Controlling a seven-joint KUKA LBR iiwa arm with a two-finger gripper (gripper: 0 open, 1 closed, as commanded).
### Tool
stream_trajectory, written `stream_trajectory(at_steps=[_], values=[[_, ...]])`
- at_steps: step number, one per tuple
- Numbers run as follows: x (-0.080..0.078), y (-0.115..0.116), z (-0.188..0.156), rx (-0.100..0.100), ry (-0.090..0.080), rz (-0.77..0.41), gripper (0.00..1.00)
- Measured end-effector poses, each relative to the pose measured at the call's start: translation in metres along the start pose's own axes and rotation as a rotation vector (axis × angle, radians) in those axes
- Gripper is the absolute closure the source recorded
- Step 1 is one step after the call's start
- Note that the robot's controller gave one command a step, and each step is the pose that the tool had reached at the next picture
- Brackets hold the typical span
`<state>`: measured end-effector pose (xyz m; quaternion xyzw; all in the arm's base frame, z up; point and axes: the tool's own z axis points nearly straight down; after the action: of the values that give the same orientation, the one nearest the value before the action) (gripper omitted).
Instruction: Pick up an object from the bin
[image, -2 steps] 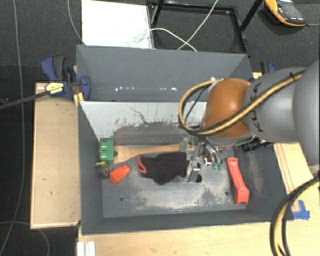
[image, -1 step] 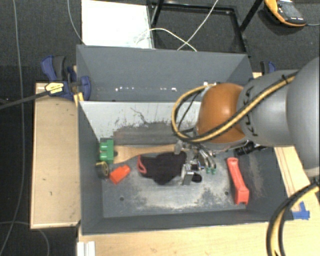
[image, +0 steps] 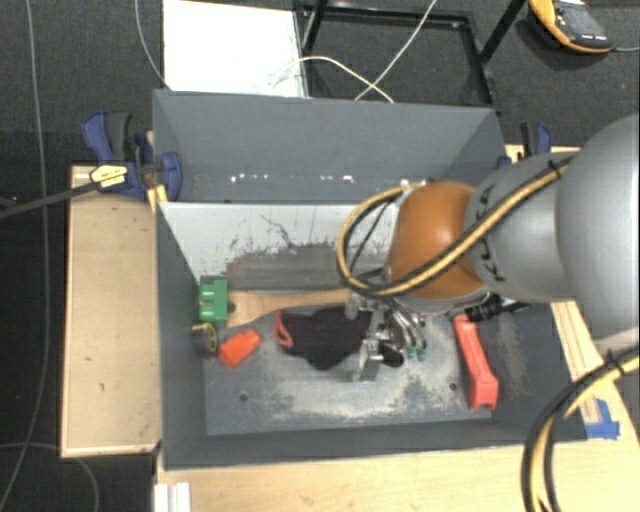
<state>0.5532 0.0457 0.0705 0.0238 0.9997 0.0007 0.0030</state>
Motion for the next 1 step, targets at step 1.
stream_trajectory(at_steps=[1], values=[[-0.0078, 0.0089, -0.0005, -0.002, -0.014, 0.009, 1.0]])
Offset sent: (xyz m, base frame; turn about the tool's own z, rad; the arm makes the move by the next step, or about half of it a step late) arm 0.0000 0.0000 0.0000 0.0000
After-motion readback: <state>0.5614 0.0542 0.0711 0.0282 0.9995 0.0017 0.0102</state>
